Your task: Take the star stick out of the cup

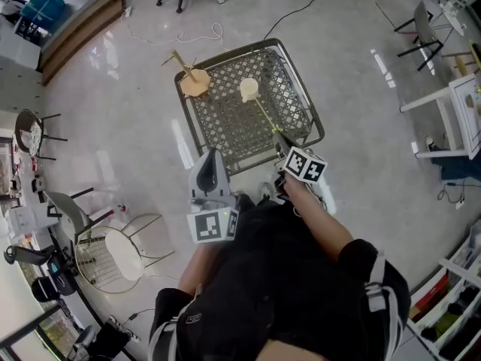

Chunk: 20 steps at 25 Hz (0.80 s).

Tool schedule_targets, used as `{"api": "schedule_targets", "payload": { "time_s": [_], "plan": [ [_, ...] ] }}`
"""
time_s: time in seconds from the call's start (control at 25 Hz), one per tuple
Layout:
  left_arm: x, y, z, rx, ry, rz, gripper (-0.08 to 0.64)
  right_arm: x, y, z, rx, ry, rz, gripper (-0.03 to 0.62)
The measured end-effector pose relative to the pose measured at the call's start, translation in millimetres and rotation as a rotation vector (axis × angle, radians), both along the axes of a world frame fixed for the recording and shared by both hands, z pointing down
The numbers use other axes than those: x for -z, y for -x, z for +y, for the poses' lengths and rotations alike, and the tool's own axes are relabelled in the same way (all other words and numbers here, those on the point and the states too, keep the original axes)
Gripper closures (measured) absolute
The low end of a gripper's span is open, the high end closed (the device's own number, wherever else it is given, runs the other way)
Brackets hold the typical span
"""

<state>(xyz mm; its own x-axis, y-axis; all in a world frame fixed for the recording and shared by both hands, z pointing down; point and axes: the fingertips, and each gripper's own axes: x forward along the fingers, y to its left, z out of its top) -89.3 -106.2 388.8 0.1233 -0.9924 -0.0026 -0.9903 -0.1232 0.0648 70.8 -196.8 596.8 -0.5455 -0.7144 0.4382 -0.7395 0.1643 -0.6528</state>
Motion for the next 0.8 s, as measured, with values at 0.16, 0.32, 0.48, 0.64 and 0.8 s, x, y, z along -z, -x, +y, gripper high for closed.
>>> {"api": "schedule_targets", "payload": {
  "time_s": [0.16,0.32,0.48,0.64,0.8],
  "plan": [
    [3.5,4.5,1.7,-0.039,-0.007,0.017,0.545,35.1,8.4,7.0,-0.013,-0.092,0.010,0.572],
    [6.2,13.7,7.1,-0.071,-0.012,0.014,0.545,65.6,20.4,17.3,-0.018,-0.167,0.019,0.572],
    [2.5,21.9,13.2,-0.087,-0.007,0.022,0.545,85.4,27.8,29.5,-0.028,-0.225,0.046,0.572],
    [-0.1,28.6,22.7,-0.076,-0.011,0.023,0.545,97.5,31.0,49.7,-0.016,-0.284,0.091,0.572],
    [-4.4,41.6,31.9,-0.036,-0.012,0.028,0.545,106.0,34.4,72.1,-0.007,-0.318,0.123,0.572]
  ]
}}
